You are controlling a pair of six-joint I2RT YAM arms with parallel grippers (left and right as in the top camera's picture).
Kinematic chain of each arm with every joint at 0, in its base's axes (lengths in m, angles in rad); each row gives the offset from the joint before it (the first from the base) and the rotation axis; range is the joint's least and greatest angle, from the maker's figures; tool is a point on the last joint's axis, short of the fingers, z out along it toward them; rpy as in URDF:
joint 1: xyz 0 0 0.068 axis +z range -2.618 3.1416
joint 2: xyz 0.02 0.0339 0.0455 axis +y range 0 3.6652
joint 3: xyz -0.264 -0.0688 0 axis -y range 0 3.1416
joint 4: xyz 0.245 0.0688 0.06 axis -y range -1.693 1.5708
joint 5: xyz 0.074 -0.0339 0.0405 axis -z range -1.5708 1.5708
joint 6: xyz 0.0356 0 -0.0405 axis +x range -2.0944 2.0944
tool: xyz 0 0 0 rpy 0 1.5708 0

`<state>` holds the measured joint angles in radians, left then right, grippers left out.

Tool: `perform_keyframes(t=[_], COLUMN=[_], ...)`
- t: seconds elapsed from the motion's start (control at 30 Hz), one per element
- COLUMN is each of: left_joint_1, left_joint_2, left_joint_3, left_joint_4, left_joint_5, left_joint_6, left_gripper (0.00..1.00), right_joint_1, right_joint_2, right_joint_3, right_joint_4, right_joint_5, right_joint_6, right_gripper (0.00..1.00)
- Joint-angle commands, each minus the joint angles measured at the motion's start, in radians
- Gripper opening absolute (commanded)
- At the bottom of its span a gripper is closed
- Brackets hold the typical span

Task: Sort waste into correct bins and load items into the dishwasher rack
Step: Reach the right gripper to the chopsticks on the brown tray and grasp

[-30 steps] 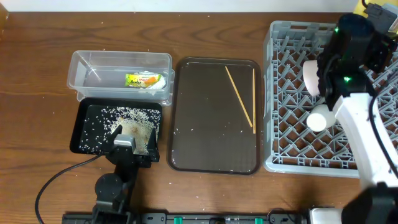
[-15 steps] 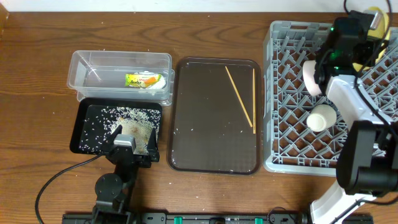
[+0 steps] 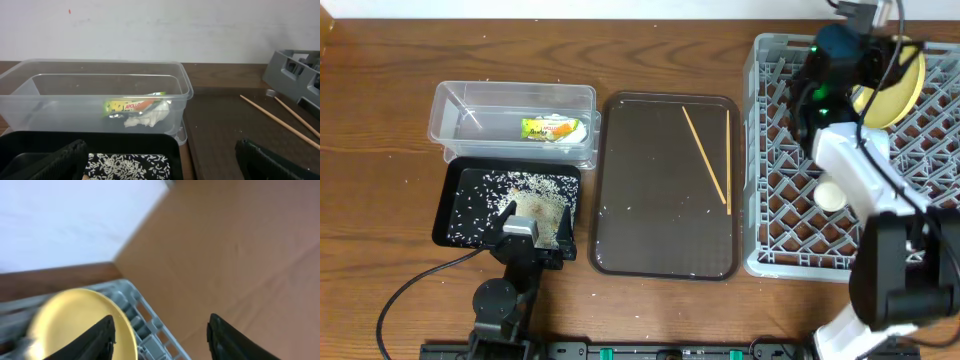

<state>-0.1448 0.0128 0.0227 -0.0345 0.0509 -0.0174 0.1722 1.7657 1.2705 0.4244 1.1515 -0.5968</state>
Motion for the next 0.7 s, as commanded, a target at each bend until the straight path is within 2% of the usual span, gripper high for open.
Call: perform_keyframes(t=[0.0, 0.13, 0.27, 0.33, 0.4, 0.53, 0.67], left_joint_1=[0.005, 0.005, 0.005, 0.005, 0.005, 0.005, 0.005], left_joint_2=[-0.008, -0.008, -0.008, -0.008, -0.008, -0.008, -0.008], left_joint_3=[-0.019, -0.019, -0.019, -0.019, -0.019, -0.019, -0.019], left_joint_4=[-0.031, -0.031, -0.031, -0.031, -0.031, -0.031, -0.031], left_joint_5=[-0.002, -0.002, -0.002, -0.002, -0.002, -0.002, -0.002], left_joint_6=[0.017, 0.017, 0.017, 0.017, 0.017, 0.017, 0.017], left_gripper=[0.96, 0.96, 0.96, 0.97, 0.97, 0.96, 0.96], right_joint_1=[0.116, 0.253, 0.311, 0.311, 0.309, 0.309, 0.311], right_joint_2=[-0.094, -0.125, -0.098, -0.074, -0.048, 0.017, 0.102], right_joint_3=[0.019, 0.019, 0.019, 0.019, 0.019, 0.018, 0.018], right_joint_4=[-0.125, -0.502, -0.805, -0.893, -0.954, -1.033, -1.065], right_joint_5=[-0.164, -0.458, -0.749, -0.918, -1.048, -1.109, -1.212], right_joint_6=[-0.015, 0.109, 0.407, 0.489, 0.555, 0.681, 0.690], right_gripper=[0.61, 0.66, 0.71, 0.71, 0.65, 0.60, 0.52])
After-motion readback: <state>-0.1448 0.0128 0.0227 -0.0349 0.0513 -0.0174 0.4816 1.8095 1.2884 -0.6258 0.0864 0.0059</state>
